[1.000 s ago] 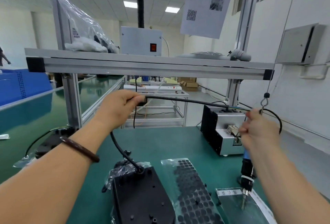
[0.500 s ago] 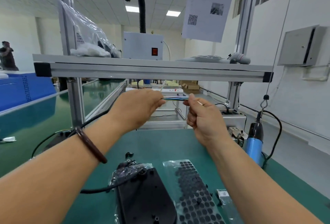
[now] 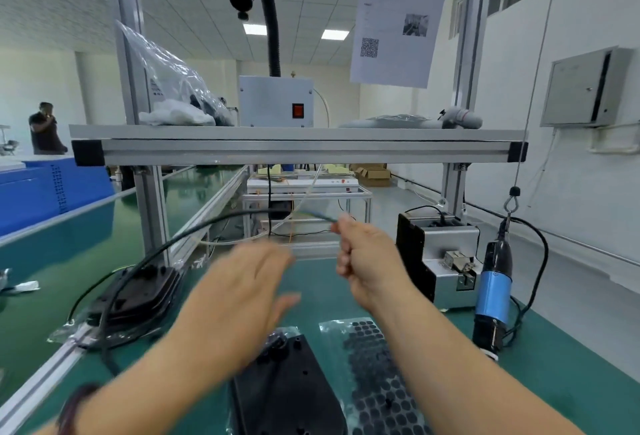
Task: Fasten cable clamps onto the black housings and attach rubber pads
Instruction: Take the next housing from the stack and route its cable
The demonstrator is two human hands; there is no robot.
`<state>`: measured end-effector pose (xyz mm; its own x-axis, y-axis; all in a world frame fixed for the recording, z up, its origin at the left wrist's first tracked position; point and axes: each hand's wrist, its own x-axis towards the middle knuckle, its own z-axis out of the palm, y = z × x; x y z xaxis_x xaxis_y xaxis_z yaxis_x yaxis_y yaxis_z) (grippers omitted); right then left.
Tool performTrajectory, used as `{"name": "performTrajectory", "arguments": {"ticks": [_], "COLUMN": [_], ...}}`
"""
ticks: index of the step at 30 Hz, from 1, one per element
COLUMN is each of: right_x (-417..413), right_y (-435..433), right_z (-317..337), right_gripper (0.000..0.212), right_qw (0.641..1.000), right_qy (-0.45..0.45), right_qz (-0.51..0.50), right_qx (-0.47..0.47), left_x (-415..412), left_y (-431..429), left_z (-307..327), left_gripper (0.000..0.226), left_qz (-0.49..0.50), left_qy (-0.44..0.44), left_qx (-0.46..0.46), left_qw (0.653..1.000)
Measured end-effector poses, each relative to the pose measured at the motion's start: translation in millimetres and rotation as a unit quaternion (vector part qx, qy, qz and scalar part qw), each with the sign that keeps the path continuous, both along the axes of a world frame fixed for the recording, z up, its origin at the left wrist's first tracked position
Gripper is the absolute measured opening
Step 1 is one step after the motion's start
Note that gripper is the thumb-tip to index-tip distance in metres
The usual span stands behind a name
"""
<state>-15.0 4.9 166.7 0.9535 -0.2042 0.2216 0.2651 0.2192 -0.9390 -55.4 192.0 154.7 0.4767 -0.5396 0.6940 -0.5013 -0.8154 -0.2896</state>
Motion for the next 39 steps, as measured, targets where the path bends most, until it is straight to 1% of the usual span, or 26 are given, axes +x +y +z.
{"name": "performTrajectory", "arguments": {"ticks": [1,2,3,4,5,6,8,9,12,16,20,23,25,27,28,29,32,34,35,37,39], "right_x": [2,5,6,6,6,6,3,2,-3,-1,1,0,-2,-6,-9,-10,-11,-5,0,12,23], "right_y": [7,15,22,28,33,37,42,44,47,48,50,51,50,48,46,43,30,16,9,-5,-17], "right_z": [-8,-17,-27,-36,-47,-57,-77,-84,-94,-101,-104,-103,-102,-100,-98,-96,-86,-78,-74,-71,-73], "right_gripper": [0.024,0.023,0.023,0.023,0.023,0.025,0.029,0.03,0.03,0.03,0.03,0.031,0.03,0.03,0.031,0.031,0.03,0.029,0.029,0.029,0.028], "right_qw": [1.0,0.999,0.998,0.997,0.995,0.99,0.971,0.963,0.961,0.966,0.968,0.967,0.966,0.963,0.959,0.953,0.943,0.943,0.942,0.934,0.916], "right_qy": [0.021,0.037,0.05,0.06,0.07,0.08,0.097,0.109,0.133,0.131,0.127,0.117,0.117,0.119,0.121,0.125,0.145,0.134,0.126,0.121,0.132], "right_qz": [0.011,0.026,0.04,0.051,0.06,0.065,0.067,0.069,0.077,0.061,0.064,0.06,0.062,0.064,0.065,0.072,0.109,0.084,0.058,0.014,0.024], "right_qx": [0.004,0.011,0.014,0.0,-0.038,-0.095,-0.206,-0.235,-0.229,-0.214,-0.206,-0.218,-0.221,-0.235,-0.248,-0.265,-0.279,-0.293,-0.305,-0.337,-0.378], "left_x": [-5,-7,-5,-1,4,9,18,22,26,26,23,26,27,25,22,16,-8,-20,-24,-26,-23], "left_y": [4,7,10,12,13,13,12,13,13,5,-4,-3,2,11,15,18,25,30,32,33,33], "left_z": [-16,-30,-43,-54,-60,-64,-67,-67,-59,-50,-40,-37,-35,-36,-39,-44,-64,-73,-75,-76,-76], "left_gripper": [0.037,0.036,0.037,0.035,0.032,0.027,0.022,0.022,0.021,0.013,0.018,0.016,0.013,0.016,0.013,0.008,0.014,0.013,0.017,0.018,0.017], "left_qz": [0.045,0.105,0.147,0.169,0.172,0.165,0.161,0.159,0.166,0.167,0.176,0.159,0.137,0.094,0.067,0.046,0.008,-0.004,-0.011,-0.021,-0.026], "left_qy": [0.096,0.21,0.287,0.313,0.321,0.318,0.302,0.296,0.289,0.274,0.293,0.297,0.318,0.353,0.364,0.366,0.351,0.349,0.348,0.345,0.334], "left_qx": [0.036,0.04,0.03,0.026,0.022,0.026,0.036,0.038,0.059,0.108,0.155,0.156,0.123,0.061,0.021,-0.013,-0.098,-0.142,-0.159,-0.156,-0.139], "left_qw": [0.994,0.971,0.946,0.934,0.931,0.933,0.939,0.941,0.941,0.941,0.927,0.928,0.93,0.929,0.929,0.929,0.931,0.926,0.924,0.925,0.932]}}
